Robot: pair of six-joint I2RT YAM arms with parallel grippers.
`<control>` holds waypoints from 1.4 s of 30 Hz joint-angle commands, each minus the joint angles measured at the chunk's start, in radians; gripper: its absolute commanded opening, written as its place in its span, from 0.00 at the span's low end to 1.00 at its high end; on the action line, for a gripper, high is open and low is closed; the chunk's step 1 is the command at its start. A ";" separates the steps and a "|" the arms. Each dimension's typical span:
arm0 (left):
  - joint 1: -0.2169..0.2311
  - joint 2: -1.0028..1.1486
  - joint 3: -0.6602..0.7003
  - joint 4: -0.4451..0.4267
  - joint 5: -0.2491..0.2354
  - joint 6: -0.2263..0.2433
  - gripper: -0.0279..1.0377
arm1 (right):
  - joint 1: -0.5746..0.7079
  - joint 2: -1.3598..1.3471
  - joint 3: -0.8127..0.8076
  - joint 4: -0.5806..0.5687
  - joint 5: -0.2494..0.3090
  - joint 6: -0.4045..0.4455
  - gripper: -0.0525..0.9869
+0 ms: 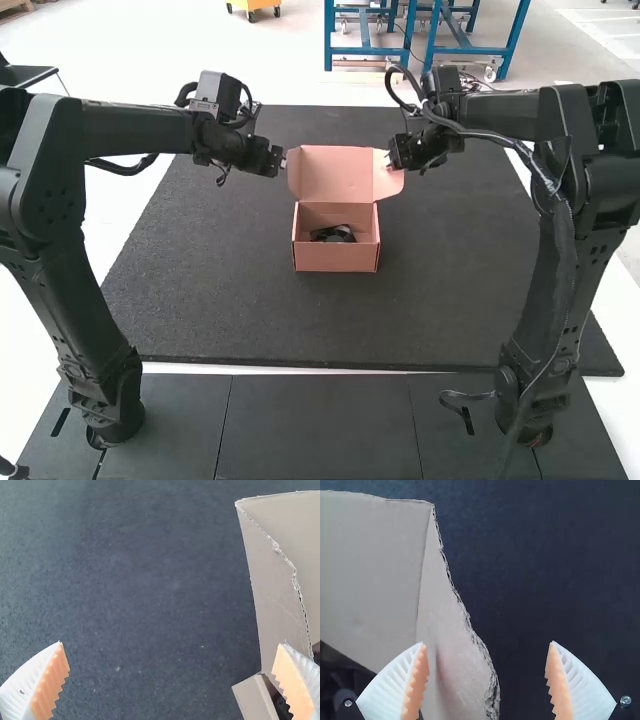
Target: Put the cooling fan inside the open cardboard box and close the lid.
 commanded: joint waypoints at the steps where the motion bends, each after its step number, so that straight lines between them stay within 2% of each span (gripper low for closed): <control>1: -0.010 0.016 0.032 0.006 0.015 -0.012 0.93 | -0.017 0.005 0.040 -0.001 -0.019 0.012 0.50; 4: -0.010 0.016 0.033 0.006 0.015 -0.014 0.93 | -0.017 0.005 0.048 -0.006 -0.019 0.015 0.43; 19: -0.022 0.016 0.033 0.006 0.015 -0.017 0.93 | -0.017 0.000 0.083 -0.049 -0.019 0.013 0.41; 23: -0.021 0.016 0.032 0.006 0.015 -0.017 0.93 | -0.017 -0.001 0.091 -0.061 -0.020 0.009 0.27; 26: -0.022 0.016 0.032 0.006 0.015 -0.017 0.93 | -0.017 -0.001 0.097 -0.076 -0.028 0.004 0.21; 28: -0.022 0.016 0.032 0.005 0.015 -0.019 0.93 | -0.017 -0.001 0.100 -0.083 -0.037 0.003 0.10; 31: -0.022 0.016 0.032 0.006 0.017 -0.019 0.93 | -0.017 -0.003 0.106 -0.099 -0.046 0.001 0.04; 42: -0.045 0.016 0.042 0.008 0.017 -0.031 0.93 | -0.009 -0.015 0.109 -0.121 -0.066 0.007 0.03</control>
